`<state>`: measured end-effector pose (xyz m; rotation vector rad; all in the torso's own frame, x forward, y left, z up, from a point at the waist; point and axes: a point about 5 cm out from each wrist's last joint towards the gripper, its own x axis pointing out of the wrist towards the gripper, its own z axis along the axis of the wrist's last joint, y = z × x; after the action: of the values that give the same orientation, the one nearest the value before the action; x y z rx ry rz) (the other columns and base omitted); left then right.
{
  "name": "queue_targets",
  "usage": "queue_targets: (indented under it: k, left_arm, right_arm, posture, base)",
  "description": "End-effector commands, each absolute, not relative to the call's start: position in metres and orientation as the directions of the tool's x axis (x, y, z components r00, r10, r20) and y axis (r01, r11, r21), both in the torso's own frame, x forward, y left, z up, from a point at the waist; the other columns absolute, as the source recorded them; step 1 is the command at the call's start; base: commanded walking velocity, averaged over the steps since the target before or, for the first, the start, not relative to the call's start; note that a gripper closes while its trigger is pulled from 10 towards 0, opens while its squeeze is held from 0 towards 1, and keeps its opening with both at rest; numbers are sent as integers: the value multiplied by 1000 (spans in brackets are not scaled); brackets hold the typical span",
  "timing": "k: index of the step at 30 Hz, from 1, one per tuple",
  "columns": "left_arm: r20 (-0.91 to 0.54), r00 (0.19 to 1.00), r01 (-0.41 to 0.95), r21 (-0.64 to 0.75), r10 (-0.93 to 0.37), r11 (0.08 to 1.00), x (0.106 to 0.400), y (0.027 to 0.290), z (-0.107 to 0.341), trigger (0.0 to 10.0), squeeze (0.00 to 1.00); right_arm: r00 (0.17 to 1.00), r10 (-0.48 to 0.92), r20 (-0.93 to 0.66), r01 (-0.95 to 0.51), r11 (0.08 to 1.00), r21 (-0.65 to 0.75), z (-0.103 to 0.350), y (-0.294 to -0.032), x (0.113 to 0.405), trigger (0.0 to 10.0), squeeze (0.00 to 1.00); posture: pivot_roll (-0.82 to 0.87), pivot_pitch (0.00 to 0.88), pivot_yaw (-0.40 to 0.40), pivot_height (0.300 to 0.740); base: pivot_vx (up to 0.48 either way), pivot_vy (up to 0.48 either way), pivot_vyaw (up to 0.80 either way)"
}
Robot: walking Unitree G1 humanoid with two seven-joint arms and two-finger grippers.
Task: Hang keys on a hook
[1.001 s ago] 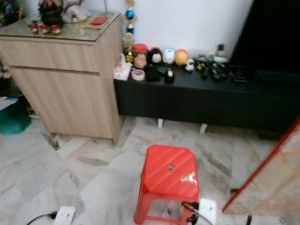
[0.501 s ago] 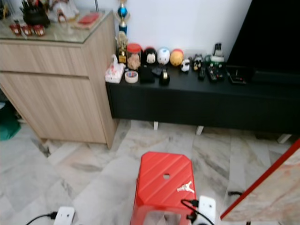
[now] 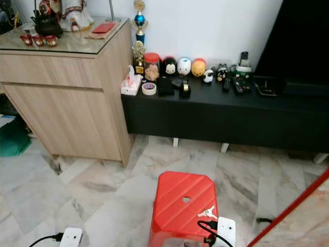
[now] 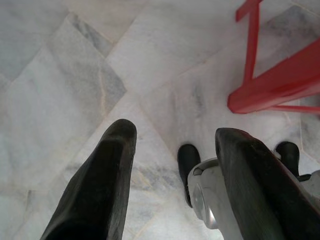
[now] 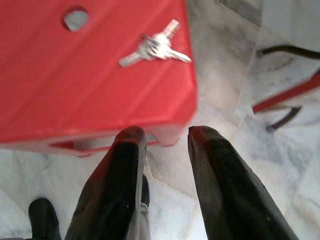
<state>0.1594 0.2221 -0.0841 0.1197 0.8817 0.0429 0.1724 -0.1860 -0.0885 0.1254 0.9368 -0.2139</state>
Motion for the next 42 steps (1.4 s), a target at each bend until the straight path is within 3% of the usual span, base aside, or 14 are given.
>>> queue_targets:
  k: [1, 14, 20, 22, 24, 26, 27, 31, 32, 33, 34, 35, 42]
  left_arm:
    - [-778, 623, 18, 123, 85, 992, 157, 222, -86, 10000, 0]
    - [-758, 645, 1, 124, 94, 992, 158, 222, -84, 10000, 0]
    - [-682, 721, -45, 129, 122, 991, 175, 232, -72, 10000, 0]
    - [-598, 788, -105, 104, 146, 989, 194, 238, -58, 10000, 0]
    - [-573, 805, -120, 93, 152, 988, 199, 239, -54, 10000, 0]
    - [-450, 880, -153, 27, 148, 988, 220, 239, -36, 10000, 0]
    - [-344, 929, -141, 6, 134, 990, 236, 235, -20, 10000, 0]
    - [-155, 987, -28, 39, 34, 999, 256, 216, 11, 10000, 0]
    - [-103, 995, 4, 43, 0, 999, 259, 207, 21, 10000, 0]
    - [-103, 995, 4, 43, 0, 999, 259, 207, 21, 10000, 0]
    - [-69, 998, 14, 34, -11, 999, 260, 203, 26, 10000, 0]
    - [-57, 998, 16, 30, -14, 999, 260, 201, 28, 10000, 0]
    - [-15, 999, 47, -2, -47, 999, 251, 187, 40, 10000, 0]
  right_arm:
    - [582, -129, -803, 234, 972, 14, -88, -187, 174, 10000, 0]
    - [593, -118, -797, 221, 975, 20, -87, -187, 174, 10000, 0]
    - [612, -127, -781, 223, 975, 16, -87, -188, 173, 10000, 0]
    - [654, -144, -743, 243, 970, 26, -84, -190, 174, 10000, 0]
    - [665, -146, -733, 246, 969, 30, -83, -190, 175, 10000, 0]
    - [697, -147, -701, 249, 968, 44, -81, -190, 176, 10000, 0]
    - [724, -140, -676, 241, 969, 57, -79, -190, 178, 10000, 0]
    - [776, -124, -619, 198, 979, 52, -74, -190, 181, 10000, 0]
    - [836, -124, -534, 179, 982, 53, -57, -194, 208, 10000, 0]
    - [836, -124, -534, 179, 982, 53, -57, -194, 208, 10000, 0]
    - [906, -120, -406, 151, 987, 47, -26, -200, 249, 10000, 0]
    - [922, -115, -369, 137, 990, 34, -16, -201, 259, 10000, 0]
    - [975, -74, -209, 59, 995, -78, 4, -195, 269, 10000, 0]
  posture:
    - [50, 0, -47, 740]
    - [46, 0, -50, 740]
    - [46, 0, -52, 740]
    - [52, 0, -56, 740]
    - [50, 0, -58, 740]
    - [26, 0, -53, 740]
    - [24, 0, -52, 740]
    - [19, 0, -51, 740]
    - [14, 0, -51, 740]
    - [14, 0, -51, 740]
    - [11, 0, -53, 740]
    - [14, 0, -54, 740]
    - [18, 0, -56, 740]
  base:
    - [296, 0, 0]
    - [42, 0, 0]
    - [0, 0, 0]
    - [0, 0, 0]
    - [0, 0, 0]
    - [0, 0, 0]
    - [0, 0, 0]
    - [0, 0, 0]
    - [0, 0, 0]
    - [0, 0, 0]
    - [0, 0, 0]
    - [0, 0, 0]
    - [0, 0, 0]
